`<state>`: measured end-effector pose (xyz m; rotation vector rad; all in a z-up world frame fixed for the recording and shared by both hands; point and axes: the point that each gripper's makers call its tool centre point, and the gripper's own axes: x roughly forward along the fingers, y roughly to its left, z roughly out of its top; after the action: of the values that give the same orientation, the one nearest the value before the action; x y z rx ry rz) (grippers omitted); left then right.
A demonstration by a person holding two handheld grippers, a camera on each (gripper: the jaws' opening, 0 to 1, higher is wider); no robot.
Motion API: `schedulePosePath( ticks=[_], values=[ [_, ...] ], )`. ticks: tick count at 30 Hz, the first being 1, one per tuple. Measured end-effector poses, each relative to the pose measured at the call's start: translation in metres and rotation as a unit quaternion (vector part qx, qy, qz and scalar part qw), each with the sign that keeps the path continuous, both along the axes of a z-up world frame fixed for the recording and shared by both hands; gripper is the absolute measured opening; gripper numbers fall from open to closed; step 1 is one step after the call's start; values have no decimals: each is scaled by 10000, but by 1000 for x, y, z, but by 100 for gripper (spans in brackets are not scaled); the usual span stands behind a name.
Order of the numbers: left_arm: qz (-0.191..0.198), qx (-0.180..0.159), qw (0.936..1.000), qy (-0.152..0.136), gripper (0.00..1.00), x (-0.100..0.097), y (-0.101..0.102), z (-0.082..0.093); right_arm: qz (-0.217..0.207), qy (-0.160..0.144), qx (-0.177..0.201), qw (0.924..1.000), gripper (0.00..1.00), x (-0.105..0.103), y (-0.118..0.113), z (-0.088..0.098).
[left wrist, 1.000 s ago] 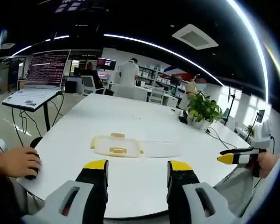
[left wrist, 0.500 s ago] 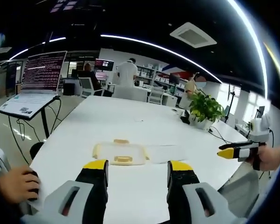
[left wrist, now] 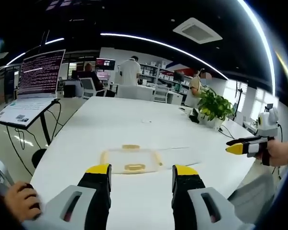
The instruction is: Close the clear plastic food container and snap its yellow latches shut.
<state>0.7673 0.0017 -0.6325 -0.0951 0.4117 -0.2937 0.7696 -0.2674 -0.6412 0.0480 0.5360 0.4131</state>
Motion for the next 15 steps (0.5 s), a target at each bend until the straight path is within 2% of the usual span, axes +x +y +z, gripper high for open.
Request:
schedulePosePath(
  ticks=[15],
  values=[
    [-383,339,9986,132,44,31,5,-15,466,165,-91,9987,49,28,25,-13]
  ],
)
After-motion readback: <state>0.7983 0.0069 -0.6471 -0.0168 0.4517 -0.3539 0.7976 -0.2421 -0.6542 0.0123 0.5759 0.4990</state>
